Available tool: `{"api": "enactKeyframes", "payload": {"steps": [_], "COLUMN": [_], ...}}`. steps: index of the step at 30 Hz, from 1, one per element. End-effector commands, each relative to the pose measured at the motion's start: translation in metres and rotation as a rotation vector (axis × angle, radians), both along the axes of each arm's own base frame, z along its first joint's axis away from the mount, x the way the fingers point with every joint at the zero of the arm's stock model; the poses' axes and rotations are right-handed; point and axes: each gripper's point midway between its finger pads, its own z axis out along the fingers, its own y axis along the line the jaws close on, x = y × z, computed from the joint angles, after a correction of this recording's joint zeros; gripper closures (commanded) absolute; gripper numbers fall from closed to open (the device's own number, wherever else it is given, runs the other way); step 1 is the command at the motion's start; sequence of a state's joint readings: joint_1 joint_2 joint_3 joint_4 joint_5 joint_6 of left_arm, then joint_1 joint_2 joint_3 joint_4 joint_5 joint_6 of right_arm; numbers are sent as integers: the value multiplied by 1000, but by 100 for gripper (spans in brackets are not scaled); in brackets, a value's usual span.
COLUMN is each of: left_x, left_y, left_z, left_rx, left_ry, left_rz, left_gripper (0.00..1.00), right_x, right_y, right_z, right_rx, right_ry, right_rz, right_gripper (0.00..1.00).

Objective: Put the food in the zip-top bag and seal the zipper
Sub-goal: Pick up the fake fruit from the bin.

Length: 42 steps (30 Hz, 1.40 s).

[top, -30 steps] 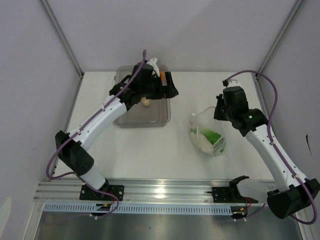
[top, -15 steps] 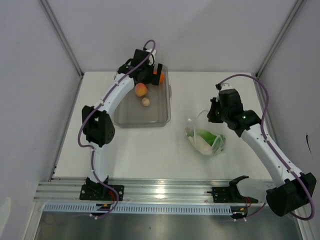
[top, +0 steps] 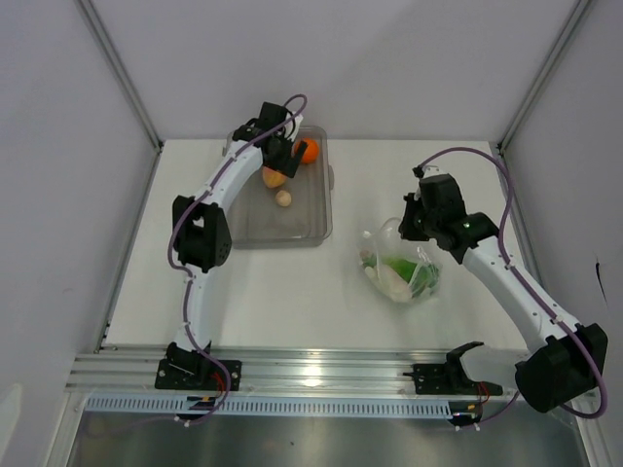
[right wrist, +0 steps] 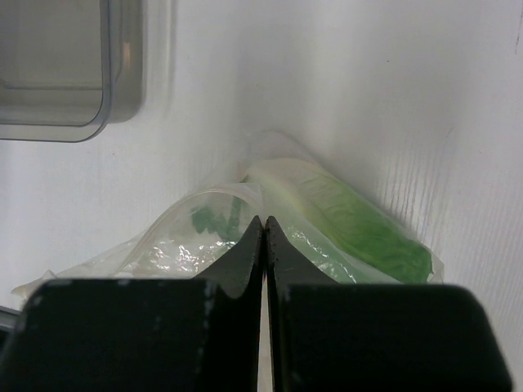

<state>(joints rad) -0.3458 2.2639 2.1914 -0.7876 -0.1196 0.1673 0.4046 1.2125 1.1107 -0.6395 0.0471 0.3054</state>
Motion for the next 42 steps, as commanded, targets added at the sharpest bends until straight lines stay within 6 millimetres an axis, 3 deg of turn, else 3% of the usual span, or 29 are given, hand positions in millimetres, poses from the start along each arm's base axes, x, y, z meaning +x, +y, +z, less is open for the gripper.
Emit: {"api": "enactKeyframes", "payload": {"steps": [1,9,13,17,25,36,42], "left_x": [8,8,13,21,37,57,57], "left_y": [6,-8,-5,11,20,15,12], "left_z": [2,-28,-35,-45,-49,-47,-56], "left_rx": [-16,-48,-15,68,117,138,138], "left_ry": [12,96,92,76,23,-58,-47], "left_rz": [-24,-119,-113,-72,-32,-82,-118], "left_gripper": [0,0,1,1,0,2,3], "right_x": [7,8,9,9,8,10,10], "right_y": [9,14,15,17,18,20,20], "right_z": [3,-4,-7,-8,-16,-25,-29], "right_rx": [22,18,18,21,14,15,11], "right_ry": [-28,-19,-14,-16,-3,5,13], "right_rz": [22,33,35,38,44,50,48], "right_gripper": [100,100,100,100,100,100,100]}}
